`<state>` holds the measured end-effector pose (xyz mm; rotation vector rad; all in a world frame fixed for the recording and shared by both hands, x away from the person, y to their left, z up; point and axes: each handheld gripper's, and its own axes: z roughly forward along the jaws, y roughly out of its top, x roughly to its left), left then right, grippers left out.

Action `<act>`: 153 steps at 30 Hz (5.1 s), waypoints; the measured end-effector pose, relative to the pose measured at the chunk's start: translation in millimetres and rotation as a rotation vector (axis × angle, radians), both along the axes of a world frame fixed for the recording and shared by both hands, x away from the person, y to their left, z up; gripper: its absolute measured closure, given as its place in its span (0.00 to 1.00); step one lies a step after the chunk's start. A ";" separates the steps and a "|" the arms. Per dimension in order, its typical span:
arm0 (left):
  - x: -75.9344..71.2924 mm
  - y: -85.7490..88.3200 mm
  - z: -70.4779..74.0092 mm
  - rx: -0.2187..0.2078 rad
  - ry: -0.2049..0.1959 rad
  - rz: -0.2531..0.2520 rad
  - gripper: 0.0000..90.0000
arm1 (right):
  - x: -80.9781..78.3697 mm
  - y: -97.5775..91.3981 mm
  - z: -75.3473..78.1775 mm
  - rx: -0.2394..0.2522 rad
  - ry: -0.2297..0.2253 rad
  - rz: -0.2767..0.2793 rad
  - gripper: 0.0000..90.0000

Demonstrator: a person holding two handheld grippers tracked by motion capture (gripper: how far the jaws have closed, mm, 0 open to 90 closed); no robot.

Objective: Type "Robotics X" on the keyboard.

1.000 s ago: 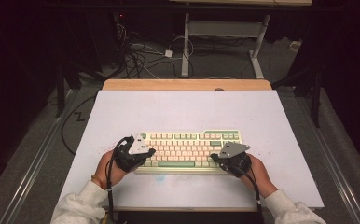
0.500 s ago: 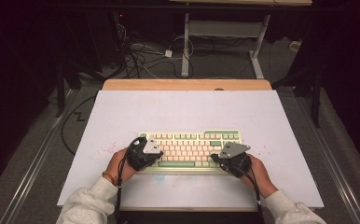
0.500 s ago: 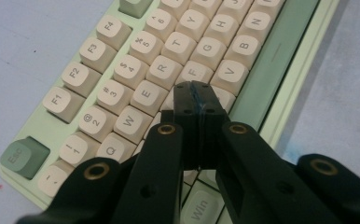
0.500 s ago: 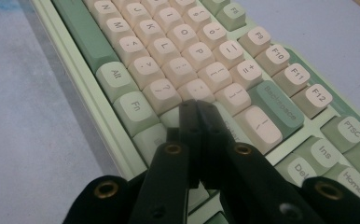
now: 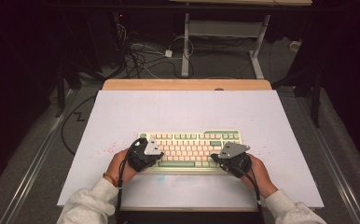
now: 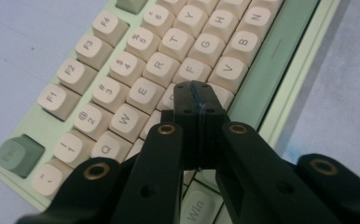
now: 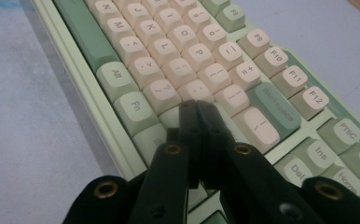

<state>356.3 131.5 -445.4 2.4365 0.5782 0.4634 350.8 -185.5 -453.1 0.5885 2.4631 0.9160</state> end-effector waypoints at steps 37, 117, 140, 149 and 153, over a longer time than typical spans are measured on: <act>-9.2 9.7 6.5 -0.123 -0.215 0.083 0.24 | -5.8 -11.2 23.3 0.159 -0.163 -0.102 0.35; -61.1 44.1 6.5 -0.137 -0.379 0.118 0.17 | -44.6 -48.1 40.1 0.157 -0.284 -0.148 0.18; -68.4 61.1 -6.3 -0.136 -0.357 0.133 0.17 | -54.2 -75.0 28.7 0.167 -0.313 -0.183 0.18; -67.1 69.4 -17.3 -0.118 -0.316 0.153 0.17 | -56.0 -90.1 23.6 0.175 -0.308 -0.221 0.18; -69.1 74.0 -21.7 -0.118 -0.301 0.164 0.17 | -58.8 -95.9 19.5 0.175 -0.315 -0.238 0.18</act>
